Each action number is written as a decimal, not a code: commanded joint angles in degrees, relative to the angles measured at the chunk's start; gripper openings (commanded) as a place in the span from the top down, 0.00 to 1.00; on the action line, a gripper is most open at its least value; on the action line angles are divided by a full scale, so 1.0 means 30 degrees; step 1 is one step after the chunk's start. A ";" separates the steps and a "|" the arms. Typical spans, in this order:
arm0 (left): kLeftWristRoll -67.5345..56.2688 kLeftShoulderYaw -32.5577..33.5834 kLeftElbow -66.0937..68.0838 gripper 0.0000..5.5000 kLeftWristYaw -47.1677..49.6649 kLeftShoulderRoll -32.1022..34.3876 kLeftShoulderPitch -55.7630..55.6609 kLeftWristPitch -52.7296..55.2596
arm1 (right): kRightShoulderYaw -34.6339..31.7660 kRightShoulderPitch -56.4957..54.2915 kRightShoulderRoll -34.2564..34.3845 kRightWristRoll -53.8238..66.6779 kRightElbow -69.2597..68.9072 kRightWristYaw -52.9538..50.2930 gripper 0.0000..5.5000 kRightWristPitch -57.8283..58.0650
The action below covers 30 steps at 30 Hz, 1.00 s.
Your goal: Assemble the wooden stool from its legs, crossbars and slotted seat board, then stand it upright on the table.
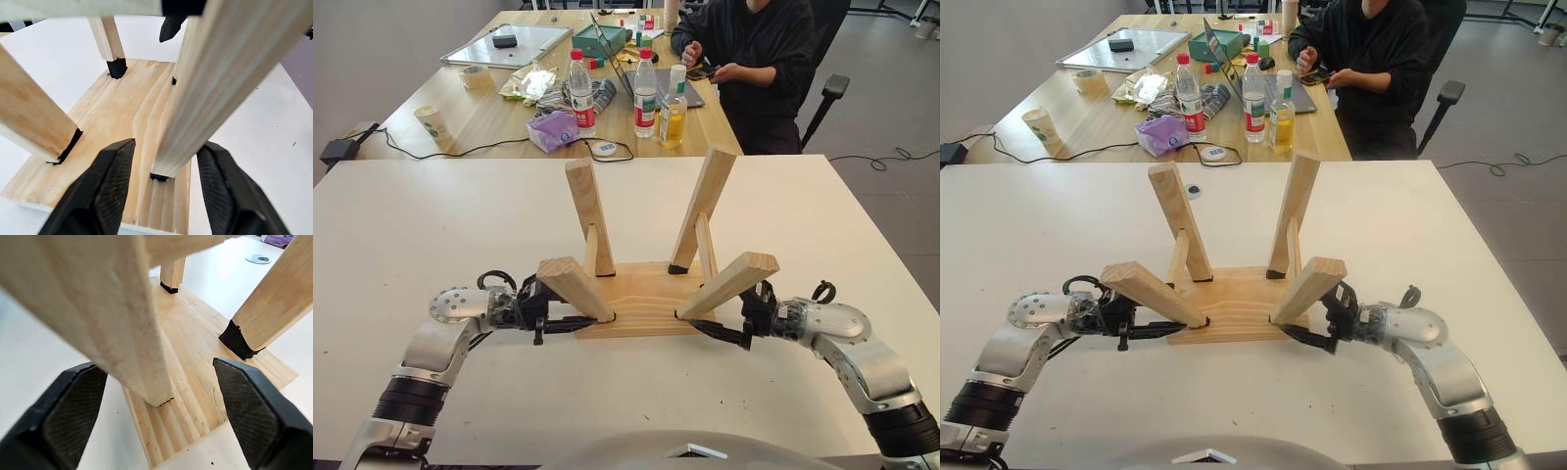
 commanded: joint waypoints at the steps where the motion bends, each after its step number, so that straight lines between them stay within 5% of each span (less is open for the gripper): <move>1: -0.0162 -0.0162 -0.0494 0.69 0.0063 -0.0312 -0.0139 0.0067 | 0.0455 -0.0613 0.0592 0.0076 -0.0095 0.0000 0.43 -0.0076; 4: -0.0228 -0.0168 -0.0681 0.78 0.0098 -0.0478 -0.0168 0.0260 | 0.0567 -0.0773 0.0683 0.0246 -0.0128 0.0038 0.54 0.0091; 9: -0.0704 -0.0126 -0.1030 0.78 0.0016 -0.0502 -0.0261 0.1152 | 0.0245 -0.0825 0.0693 0.1296 -0.0525 0.0343 0.70 0.1325; 15: -0.1327 -0.0130 -0.1705 0.79 -0.0087 -0.0168 -0.0474 0.2781 | -0.0268 -0.0750 0.0342 0.2625 -0.1289 0.0608 0.70 0.3469; 25: -1.0454 0.1011 -0.5566 0.79 -0.0159 0.3202 -0.3473 1.9301 | -0.3607 -0.3760 -0.0680 1.0304 -0.2392 -0.1143 0.70 1.5184; 30: -1.1190 -0.0434 -0.4100 0.81 0.0271 0.3721 -0.6458 2.4252 | -0.3744 -0.5680 -0.0736 1.2174 -0.0991 -0.2711 0.71 2.0164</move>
